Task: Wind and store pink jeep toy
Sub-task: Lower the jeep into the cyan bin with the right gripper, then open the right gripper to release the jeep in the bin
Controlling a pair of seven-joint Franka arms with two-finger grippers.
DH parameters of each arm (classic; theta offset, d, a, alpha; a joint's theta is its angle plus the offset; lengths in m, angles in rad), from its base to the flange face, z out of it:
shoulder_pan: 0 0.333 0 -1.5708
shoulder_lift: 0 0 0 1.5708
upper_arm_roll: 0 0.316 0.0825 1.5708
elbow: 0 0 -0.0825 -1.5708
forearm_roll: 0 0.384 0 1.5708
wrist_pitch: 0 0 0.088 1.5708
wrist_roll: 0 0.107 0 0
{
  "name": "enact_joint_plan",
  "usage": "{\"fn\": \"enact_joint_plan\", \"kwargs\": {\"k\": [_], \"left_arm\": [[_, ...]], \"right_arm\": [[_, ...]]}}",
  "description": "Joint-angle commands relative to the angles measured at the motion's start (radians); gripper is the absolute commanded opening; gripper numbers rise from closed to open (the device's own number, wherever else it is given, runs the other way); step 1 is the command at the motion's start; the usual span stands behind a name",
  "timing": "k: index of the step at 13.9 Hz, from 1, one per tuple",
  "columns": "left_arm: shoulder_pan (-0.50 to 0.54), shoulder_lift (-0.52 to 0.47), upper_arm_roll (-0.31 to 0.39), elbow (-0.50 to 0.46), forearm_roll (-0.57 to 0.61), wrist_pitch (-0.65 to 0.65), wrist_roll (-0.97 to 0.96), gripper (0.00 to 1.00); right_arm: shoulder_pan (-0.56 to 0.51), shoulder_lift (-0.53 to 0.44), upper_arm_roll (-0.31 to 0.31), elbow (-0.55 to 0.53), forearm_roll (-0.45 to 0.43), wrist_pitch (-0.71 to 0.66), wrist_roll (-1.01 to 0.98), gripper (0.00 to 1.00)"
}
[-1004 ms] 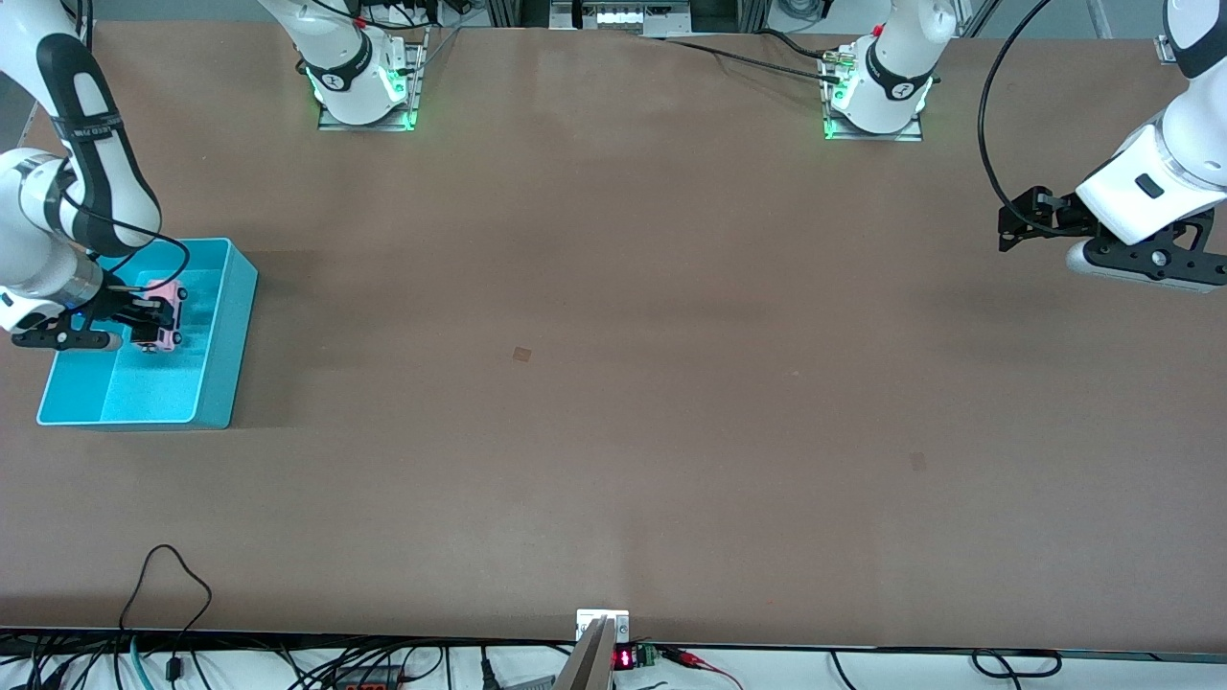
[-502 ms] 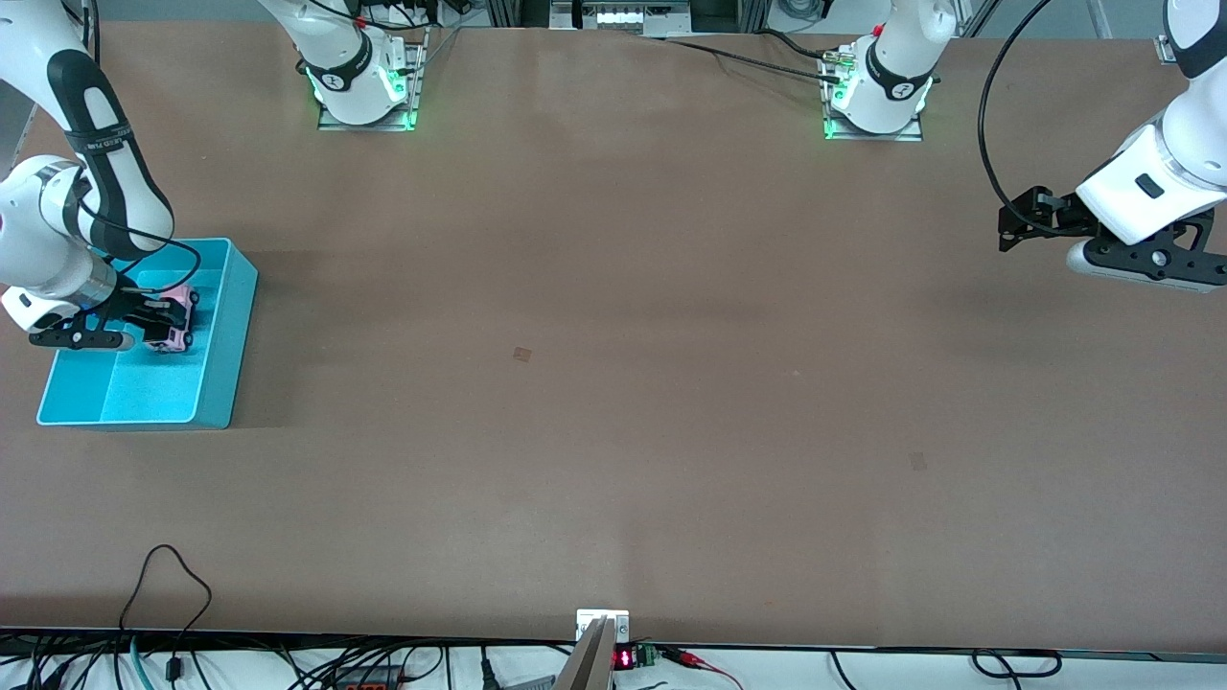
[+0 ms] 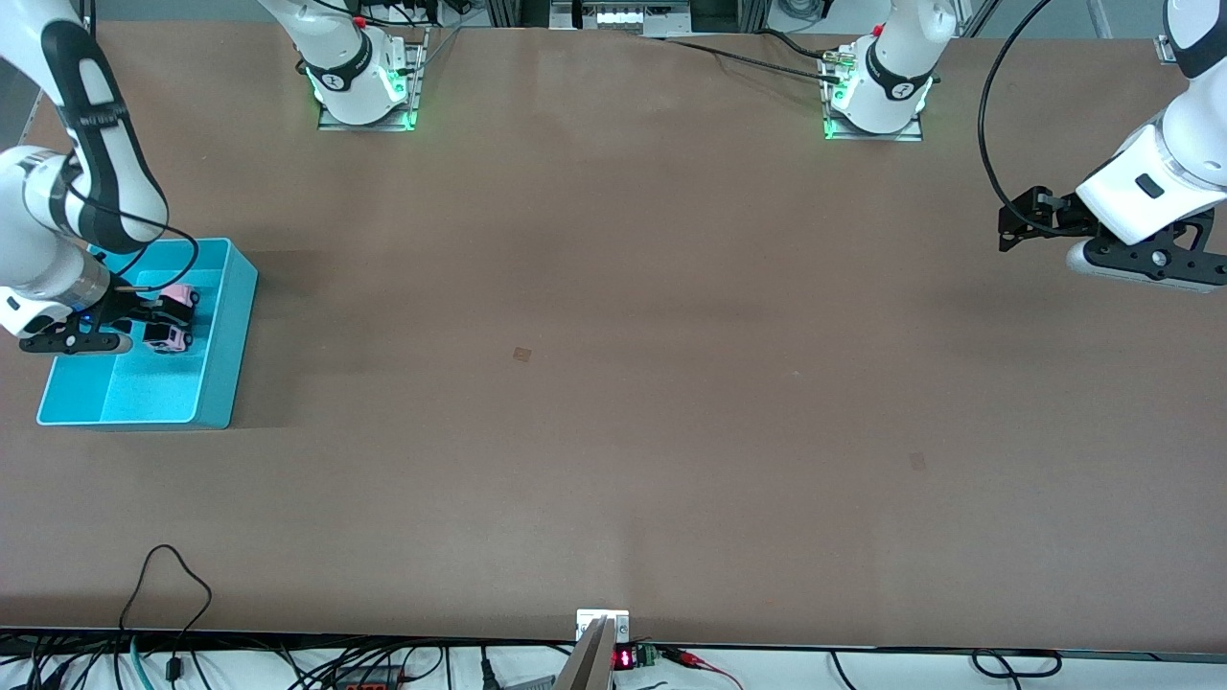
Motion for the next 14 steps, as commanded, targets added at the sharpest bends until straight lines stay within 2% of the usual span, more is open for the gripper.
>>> {"fn": "enact_joint_plan", "kwargs": {"k": [1,5,7,8,10,12,14], "left_arm": [[-0.002,0.000,0.002,0.017,0.011,-0.018,0.021,1.00],[-0.002,0.000,0.002,0.017,0.013,-0.018,0.021,1.00],[-0.002,0.000,0.002,0.017,0.013,-0.018,0.021,1.00],[-0.002,0.000,0.002,0.017,0.013,-0.018,0.021,1.00],[0.000,0.000,0.002,0.017,0.013,-0.018,0.021,1.00],[-0.002,0.000,0.002,0.017,0.013,-0.018,0.021,1.00],[-0.002,0.000,0.002,0.017,0.013,-0.018,0.021,1.00]], "right_arm": [[0.018,-0.072,0.034,0.072,-0.013,-0.149,-0.009,1.00],[0.065,-0.120,0.043,0.160,0.024,-0.309,0.011,1.00],[0.089,-0.167,0.044,0.161,0.122,-0.324,0.026,1.00],[0.108,-0.193,0.044,0.161,0.134,-0.324,0.034,1.00],[0.156,-0.259,0.044,0.161,0.136,-0.350,0.063,1.00],[0.200,-0.296,0.049,0.167,0.135,-0.422,0.221,1.00],[0.225,-0.326,0.049,0.181,0.133,-0.479,0.273,1.00]]}}
